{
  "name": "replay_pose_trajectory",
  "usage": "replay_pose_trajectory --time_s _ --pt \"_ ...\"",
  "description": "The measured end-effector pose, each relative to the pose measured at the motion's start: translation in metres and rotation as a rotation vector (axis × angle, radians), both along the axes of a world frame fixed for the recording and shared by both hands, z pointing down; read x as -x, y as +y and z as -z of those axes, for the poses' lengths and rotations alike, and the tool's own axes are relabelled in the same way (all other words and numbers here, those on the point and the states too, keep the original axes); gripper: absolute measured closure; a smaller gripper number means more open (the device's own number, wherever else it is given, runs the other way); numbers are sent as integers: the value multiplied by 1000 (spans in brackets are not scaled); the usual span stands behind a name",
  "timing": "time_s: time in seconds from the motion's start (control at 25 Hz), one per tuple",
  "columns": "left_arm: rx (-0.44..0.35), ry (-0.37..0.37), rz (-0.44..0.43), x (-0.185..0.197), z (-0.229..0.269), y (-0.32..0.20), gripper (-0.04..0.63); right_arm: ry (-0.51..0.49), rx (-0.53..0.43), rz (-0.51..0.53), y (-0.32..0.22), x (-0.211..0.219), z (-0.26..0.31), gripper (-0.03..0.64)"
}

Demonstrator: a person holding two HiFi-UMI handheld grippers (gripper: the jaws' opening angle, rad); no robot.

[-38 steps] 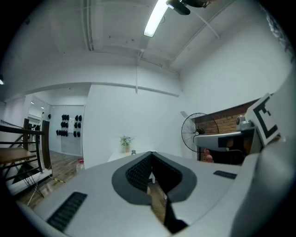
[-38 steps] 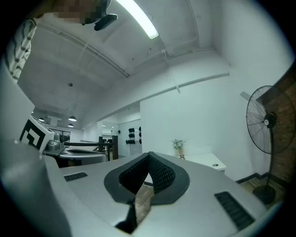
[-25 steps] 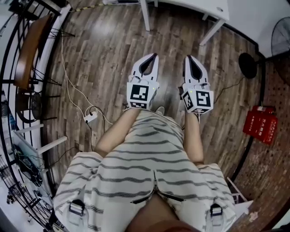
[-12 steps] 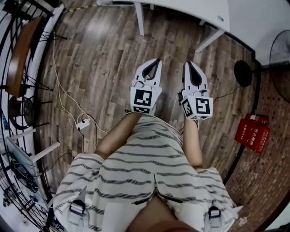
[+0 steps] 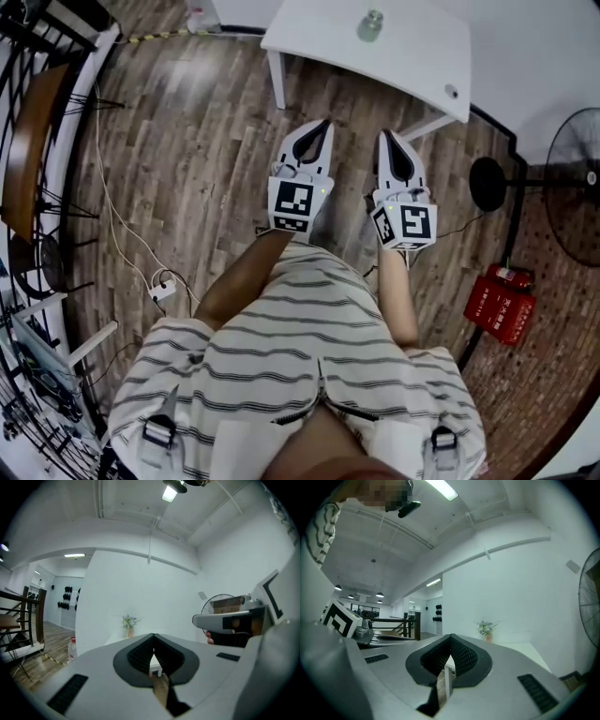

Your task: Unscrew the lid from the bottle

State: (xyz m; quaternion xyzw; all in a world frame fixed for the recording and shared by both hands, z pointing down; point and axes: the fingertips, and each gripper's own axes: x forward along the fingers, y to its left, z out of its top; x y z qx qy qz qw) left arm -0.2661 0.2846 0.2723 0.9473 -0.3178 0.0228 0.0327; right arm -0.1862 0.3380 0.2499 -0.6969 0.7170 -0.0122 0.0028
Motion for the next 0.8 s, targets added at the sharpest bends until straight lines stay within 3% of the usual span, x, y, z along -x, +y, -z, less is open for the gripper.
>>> replay_pose_trajectory --time_s 0.36,0.8 --pt "16 14 -40 -58 6 -97 595 28 35 -37 -90 -49 6 607" --pt "55 -34 -81 -108 -20 -137 595 -1 80 -52 -142 -96 -13 607"
